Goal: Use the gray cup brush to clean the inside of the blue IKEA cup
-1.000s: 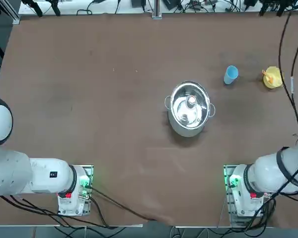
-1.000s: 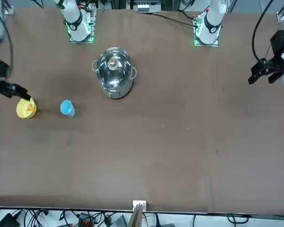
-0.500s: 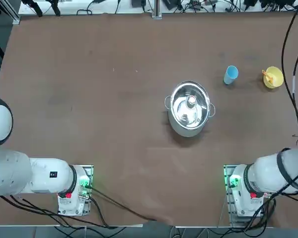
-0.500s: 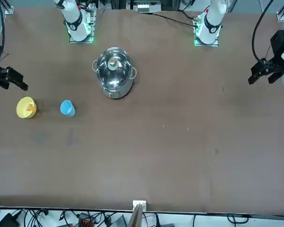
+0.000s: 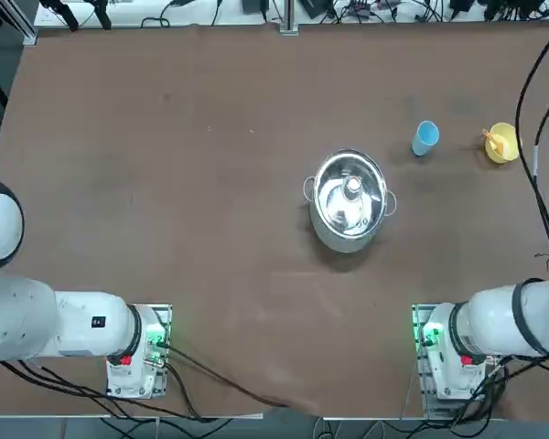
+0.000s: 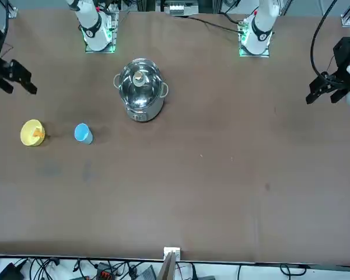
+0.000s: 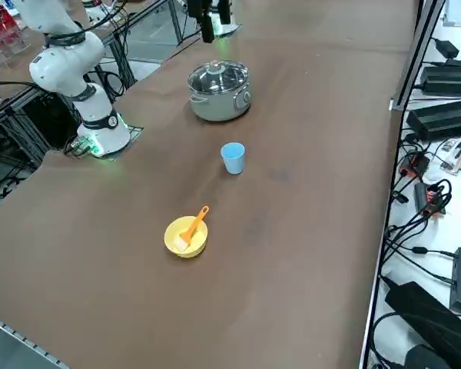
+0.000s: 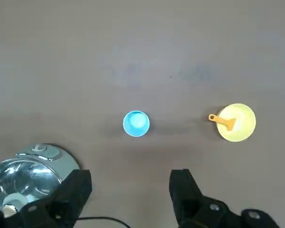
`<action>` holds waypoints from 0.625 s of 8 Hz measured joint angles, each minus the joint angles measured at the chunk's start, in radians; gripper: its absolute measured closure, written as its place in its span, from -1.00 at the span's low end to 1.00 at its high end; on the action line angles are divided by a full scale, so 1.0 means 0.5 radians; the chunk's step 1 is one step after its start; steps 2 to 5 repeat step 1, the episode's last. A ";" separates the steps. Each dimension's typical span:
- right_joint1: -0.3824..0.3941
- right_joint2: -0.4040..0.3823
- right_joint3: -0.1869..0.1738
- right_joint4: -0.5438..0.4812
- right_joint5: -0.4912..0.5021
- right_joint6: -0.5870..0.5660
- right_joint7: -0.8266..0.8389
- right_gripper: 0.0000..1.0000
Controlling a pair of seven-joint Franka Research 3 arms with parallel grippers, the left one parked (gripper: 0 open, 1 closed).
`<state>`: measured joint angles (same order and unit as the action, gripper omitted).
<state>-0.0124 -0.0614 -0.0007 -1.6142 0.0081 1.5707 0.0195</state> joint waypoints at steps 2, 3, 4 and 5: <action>0.000 -0.005 0.000 -0.002 0.000 0.000 -0.001 -1.00; 0.000 -0.005 0.000 -0.002 0.000 0.000 -0.001 -1.00; 0.000 -0.005 0.000 -0.002 0.000 0.000 -0.001 -1.00; 0.000 -0.005 0.000 -0.002 0.000 0.000 -0.001 -1.00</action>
